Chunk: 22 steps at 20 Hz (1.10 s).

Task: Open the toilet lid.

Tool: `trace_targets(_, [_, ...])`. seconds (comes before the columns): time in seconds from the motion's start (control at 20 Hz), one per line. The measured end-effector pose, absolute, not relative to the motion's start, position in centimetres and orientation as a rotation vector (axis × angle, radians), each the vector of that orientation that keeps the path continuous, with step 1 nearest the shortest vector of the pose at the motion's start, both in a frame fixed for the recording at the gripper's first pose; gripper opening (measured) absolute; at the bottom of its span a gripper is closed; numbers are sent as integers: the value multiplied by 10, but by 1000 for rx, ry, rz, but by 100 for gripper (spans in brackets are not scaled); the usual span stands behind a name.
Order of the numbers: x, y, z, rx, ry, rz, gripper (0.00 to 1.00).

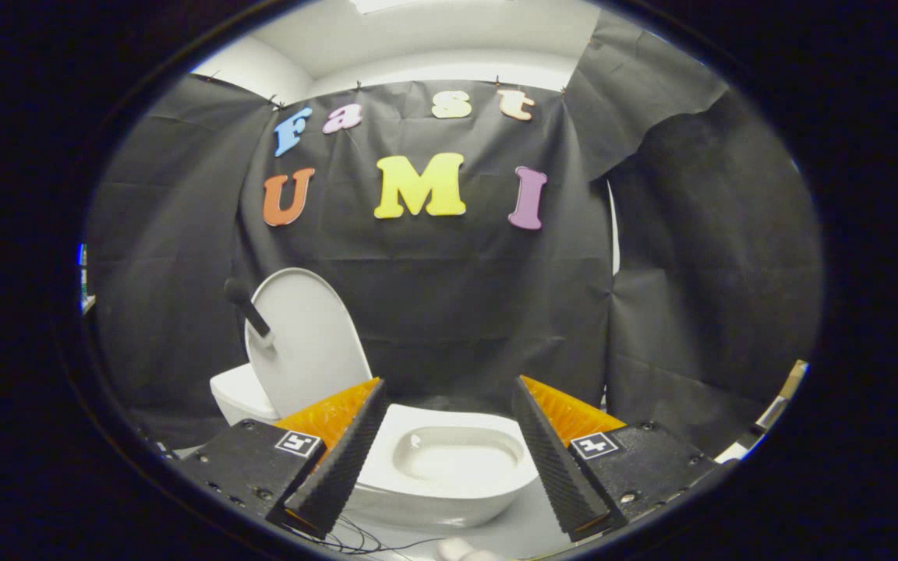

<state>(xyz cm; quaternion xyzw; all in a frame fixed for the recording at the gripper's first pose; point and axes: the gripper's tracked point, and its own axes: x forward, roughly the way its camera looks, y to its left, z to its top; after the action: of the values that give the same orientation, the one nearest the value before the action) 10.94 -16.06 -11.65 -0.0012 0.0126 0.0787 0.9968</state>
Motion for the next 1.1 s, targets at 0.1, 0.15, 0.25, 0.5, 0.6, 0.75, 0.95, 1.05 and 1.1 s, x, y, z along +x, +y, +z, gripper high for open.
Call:
trace_targets(0.1, [105, -171, -125, 3, 32, 146, 100])
trace_targets(0.15, [103, -174, -129, -2, 41, 141, 100])
trace_targets(0.25, [98, -180, -138, -7, 56, 138, 100])
trace_targets(0.5, [91, -180, -143, -32, 56, 138, 100])
trace_targets(0.6, [90, -177, -144, -34, 59, 143, 100])
trace_targets(0.75, [89, -178, -144, -25, 62, 132, 100])
trace_targets(0.95, [87, -180, -147, -7, 68, 122, 100])
trace_targets(1.05, [88, -182, -146, -4, 68, 116, 100])
trace_targets(1.1, [89, -182, -145, -2, 68, 112, 100])
